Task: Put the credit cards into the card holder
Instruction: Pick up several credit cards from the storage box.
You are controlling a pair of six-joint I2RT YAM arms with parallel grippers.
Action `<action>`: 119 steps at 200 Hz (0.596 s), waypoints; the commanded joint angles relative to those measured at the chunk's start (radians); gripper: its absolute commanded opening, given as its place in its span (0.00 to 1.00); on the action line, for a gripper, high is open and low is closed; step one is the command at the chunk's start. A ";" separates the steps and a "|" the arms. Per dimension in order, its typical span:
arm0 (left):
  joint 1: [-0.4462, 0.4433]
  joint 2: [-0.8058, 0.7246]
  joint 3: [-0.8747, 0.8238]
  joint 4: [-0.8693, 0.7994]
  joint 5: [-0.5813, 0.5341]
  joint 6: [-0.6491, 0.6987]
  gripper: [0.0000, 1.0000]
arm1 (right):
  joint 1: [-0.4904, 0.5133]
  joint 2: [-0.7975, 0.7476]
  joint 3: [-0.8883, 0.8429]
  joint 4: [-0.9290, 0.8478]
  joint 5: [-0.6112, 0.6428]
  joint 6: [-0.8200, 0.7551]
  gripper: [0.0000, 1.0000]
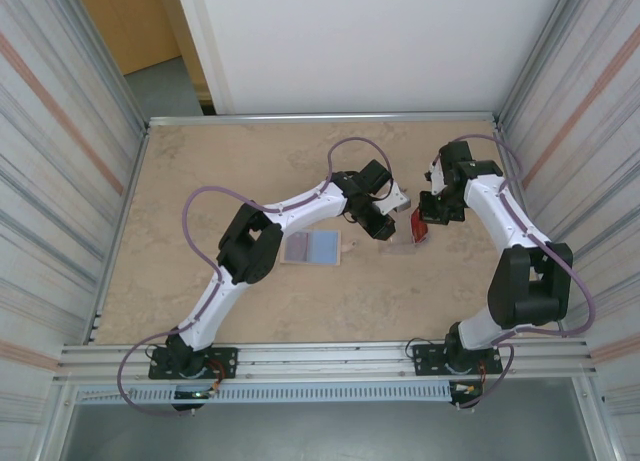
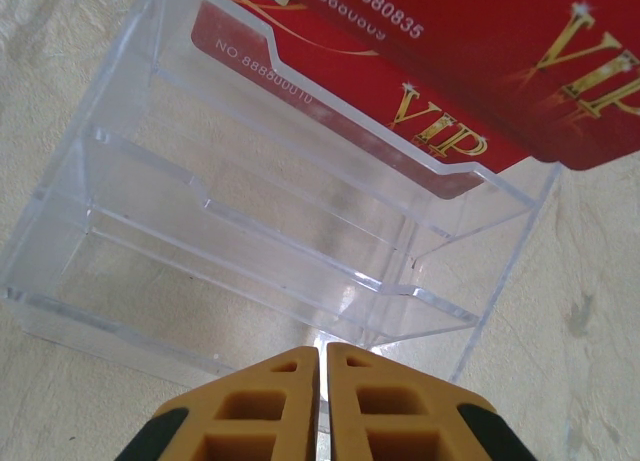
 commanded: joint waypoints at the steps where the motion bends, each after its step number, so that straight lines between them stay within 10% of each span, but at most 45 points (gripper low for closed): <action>1: 0.004 -0.005 -0.025 -0.093 -0.007 -0.001 0.11 | -0.011 -0.042 0.029 -0.033 -0.040 -0.004 0.00; 42: 0.023 -0.036 0.005 -0.113 0.007 0.000 0.13 | -0.050 -0.087 0.033 -0.031 -0.132 0.007 0.00; 119: 0.186 -0.397 -0.081 -0.122 0.113 0.028 0.53 | -0.111 -0.284 -0.012 0.234 -0.636 0.105 0.00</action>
